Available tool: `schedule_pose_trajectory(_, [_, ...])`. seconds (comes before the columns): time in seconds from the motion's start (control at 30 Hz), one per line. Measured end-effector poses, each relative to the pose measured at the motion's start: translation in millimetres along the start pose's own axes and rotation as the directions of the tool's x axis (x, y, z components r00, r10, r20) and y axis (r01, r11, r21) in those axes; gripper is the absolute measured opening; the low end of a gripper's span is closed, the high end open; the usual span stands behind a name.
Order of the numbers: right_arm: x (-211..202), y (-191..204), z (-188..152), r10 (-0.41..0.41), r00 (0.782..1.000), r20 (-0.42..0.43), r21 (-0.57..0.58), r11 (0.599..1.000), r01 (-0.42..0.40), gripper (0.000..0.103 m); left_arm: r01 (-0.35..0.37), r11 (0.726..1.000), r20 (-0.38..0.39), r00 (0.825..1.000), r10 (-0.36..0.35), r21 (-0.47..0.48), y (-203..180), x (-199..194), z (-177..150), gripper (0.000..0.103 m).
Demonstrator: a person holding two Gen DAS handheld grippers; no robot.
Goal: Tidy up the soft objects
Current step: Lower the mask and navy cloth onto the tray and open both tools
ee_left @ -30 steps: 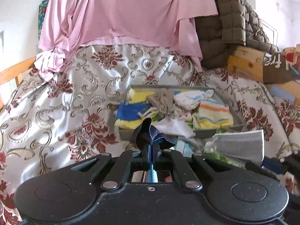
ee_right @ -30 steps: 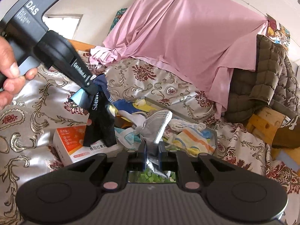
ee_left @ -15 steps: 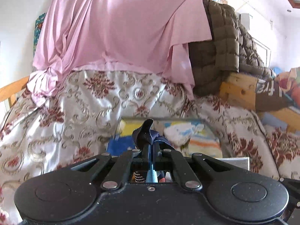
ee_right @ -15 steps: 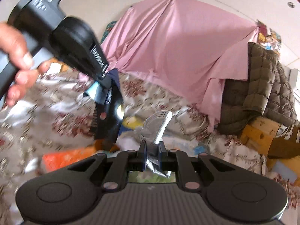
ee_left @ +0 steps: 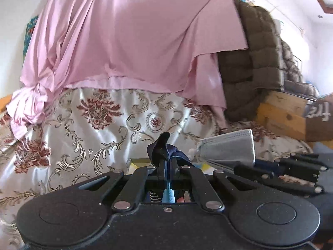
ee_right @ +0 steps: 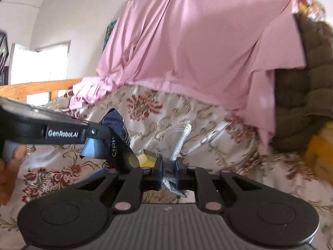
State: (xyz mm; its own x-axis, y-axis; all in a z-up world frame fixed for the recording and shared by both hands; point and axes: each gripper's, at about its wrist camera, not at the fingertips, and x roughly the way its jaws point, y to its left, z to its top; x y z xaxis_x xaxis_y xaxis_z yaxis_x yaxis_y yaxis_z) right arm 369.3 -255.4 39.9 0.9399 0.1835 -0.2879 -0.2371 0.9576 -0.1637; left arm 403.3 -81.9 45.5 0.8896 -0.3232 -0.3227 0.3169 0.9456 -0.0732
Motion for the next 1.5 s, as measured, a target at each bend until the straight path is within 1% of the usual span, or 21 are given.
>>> schedule_pose_trajectory(0.1, [31,-9,2,0.042,0.996,-0.073,0.065,0.997,-0.038,0.013,0.0,0.999,-0.027,1.0,-0.001,-0.036,17,31,-3,0.001])
schedule_pose_trajectory(0.17, [49,-18,2,0.071,0.989,-0.128,0.122,0.991,-0.055,0.013,0.005,0.999,-0.049,0.999,-0.007,-0.051,24,48,-6,0.001])
schedule_pose_trajectory(0.23, [62,-23,1,0.091,0.982,-0.165,0.164,0.984,-0.063,0.013,0.012,0.998,-0.073,0.997,-0.017,-0.063,29,62,-11,0.001])
schedule_pose_trajectory(0.33, [79,-30,-1,0.103,0.971,-0.215,0.211,0.976,-0.057,0.013,0.026,0.997,-0.102,0.994,-0.034,-0.077,32,75,-18,0.001])
schedule_pose_trajectory(0.4, [85,-34,-4,0.115,0.965,-0.234,0.245,0.968,-0.056,0.013,0.041,0.994,-0.119,0.992,-0.053,-0.097,34,79,-24,0.001])
schedule_pose_trajectory(0.47, [90,-37,-6,0.124,0.96,-0.253,0.277,0.959,-0.051,0.013,0.053,0.994,-0.126,0.99,-0.065,-0.097,34,80,-29,0.001])
schedule_pose_trajectory(0.57, [95,-40,-8,0.116,0.953,-0.279,0.285,0.958,-0.033,0.014,0.061,0.994,-0.15,0.986,-0.075,-0.096,34,86,-34,0.001])
schedule_pose_trajectory(0.73, [103,-42,-11,0.078,0.941,-0.329,0.275,0.961,0.017,0.017,0.062,0.992,-0.202,0.976,-0.084,-0.11,38,98,-42,0.002])
schedule_pose_trajectory(0.9, [108,-47,-17,0.056,0.933,-0.354,0.3,0.952,0.056,0.018,0.057,0.992,-0.239,0.967,-0.084,-0.116,42,104,-50,0.003])
schedule_pose_trajectory(0.97, [107,-48,-17,0.055,0.932,-0.357,0.301,0.952,0.06,0.022,0.053,0.992,-0.252,0.964,-0.081,-0.118,42,105,-53,0.003])
schedule_pose_trajectory(1.03, [106,-47,-16,0.047,0.931,-0.361,0.279,0.958,0.06,0.026,0.054,0.991,-0.26,0.962,-0.084,-0.121,43,107,-54,0.004])
schedule_pose_trajectory(1.13, [104,-45,-15,0.028,0.933,-0.358,0.248,0.966,0.066,0.031,0.058,0.991,-0.273,0.958,-0.088,-0.118,41,109,-56,0.009])
schedule_pose_trajectory(1.23, [100,-46,-14,0.015,0.938,-0.348,0.245,0.966,0.075,0.035,0.058,0.991,-0.269,0.959,-0.088,-0.12,40,108,-57,0.014])
schedule_pose_trajectory(1.3, [99,-47,-15,0.012,0.938,-0.347,0.247,0.966,0.079,0.041,0.059,0.991,-0.266,0.96,-0.089,-0.121,40,107,-58,0.014])
schedule_pose_trajectory(1.33, [98,-47,-15,0.006,0.939,-0.345,0.244,0.966,0.084,0.045,0.06,0.991,-0.267,0.959,-0.091,-0.121,40,107,-57,0.016])
schedule_pose_trajectory(1.47, [94,-50,-18,-0.005,0.94,-0.34,0.243,0.966,0.093,0.06,0.065,0.991,-0.261,0.961,-0.094,-0.117,38,103,-56,0.028])
schedule_pose_trajectory(1.5, [93,-51,-18,-0.01,0.941,-0.34,0.242,0.965,0.098,0.062,0.065,0.991,-0.258,0.962,-0.092,-0.114,37,101,-56,0.03])
